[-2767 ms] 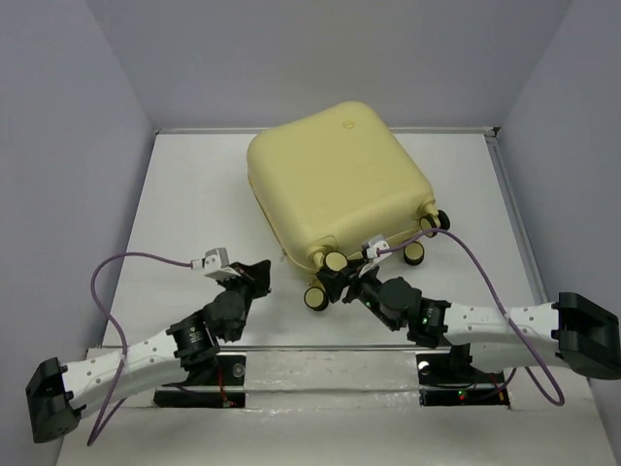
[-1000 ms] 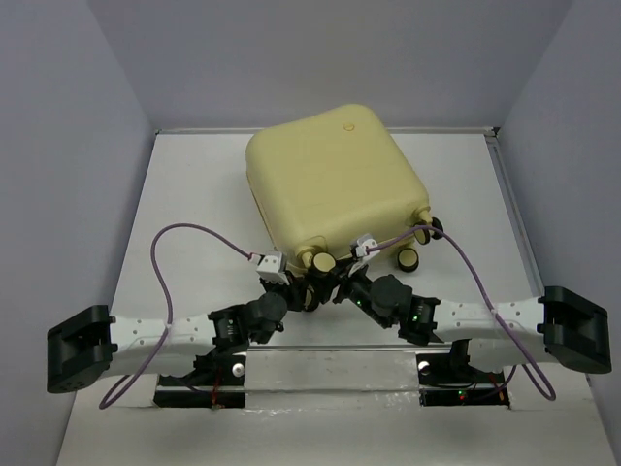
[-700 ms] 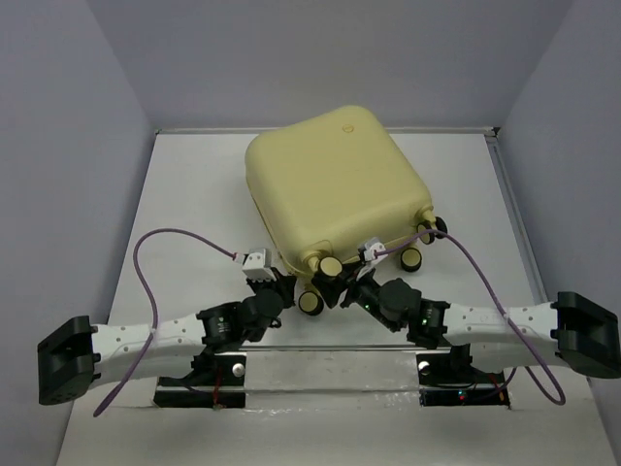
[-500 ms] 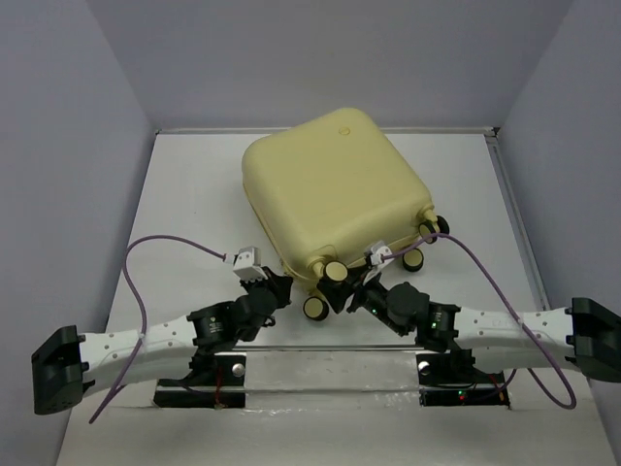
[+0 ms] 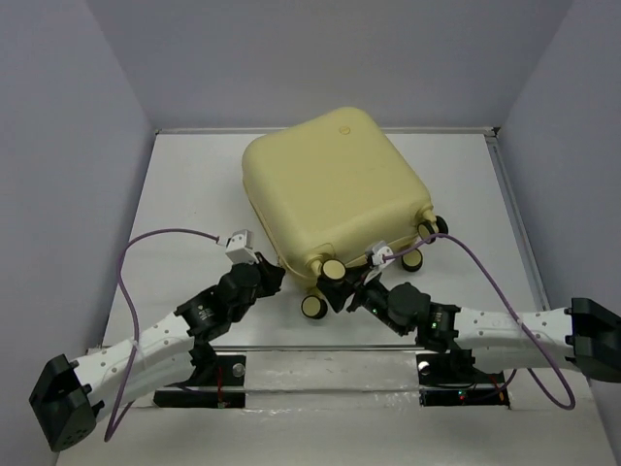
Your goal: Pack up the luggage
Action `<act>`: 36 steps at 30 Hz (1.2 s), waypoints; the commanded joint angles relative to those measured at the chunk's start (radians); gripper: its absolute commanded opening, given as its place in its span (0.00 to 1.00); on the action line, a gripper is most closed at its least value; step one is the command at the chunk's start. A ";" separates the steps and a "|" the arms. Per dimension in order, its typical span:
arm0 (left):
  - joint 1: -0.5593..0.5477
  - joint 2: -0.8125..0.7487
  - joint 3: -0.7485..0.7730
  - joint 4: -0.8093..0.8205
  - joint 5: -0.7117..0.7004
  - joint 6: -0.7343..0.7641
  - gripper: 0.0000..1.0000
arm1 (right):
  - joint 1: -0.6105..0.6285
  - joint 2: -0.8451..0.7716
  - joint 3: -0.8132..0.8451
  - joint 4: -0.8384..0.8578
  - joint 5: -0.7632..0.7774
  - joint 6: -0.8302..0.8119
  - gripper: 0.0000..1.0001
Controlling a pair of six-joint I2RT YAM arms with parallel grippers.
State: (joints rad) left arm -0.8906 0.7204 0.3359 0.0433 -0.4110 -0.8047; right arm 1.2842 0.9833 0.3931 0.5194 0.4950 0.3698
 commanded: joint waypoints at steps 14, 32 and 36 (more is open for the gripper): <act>0.157 -0.437 0.273 -0.163 -0.218 0.144 0.99 | 0.116 0.475 0.461 0.066 -0.038 -0.068 0.41; 0.157 -0.277 0.485 0.115 0.254 0.275 0.99 | 0.147 -0.250 0.375 -0.568 0.205 -0.026 1.00; 0.157 -0.280 0.503 0.125 0.284 0.291 0.99 | 0.147 -0.464 0.346 -0.594 0.230 -0.090 1.00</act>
State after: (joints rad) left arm -0.7322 0.4374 0.7883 0.0795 -0.2134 -0.5636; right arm 1.4277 0.6628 0.7715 0.0025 0.6861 0.3489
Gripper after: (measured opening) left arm 0.990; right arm 0.995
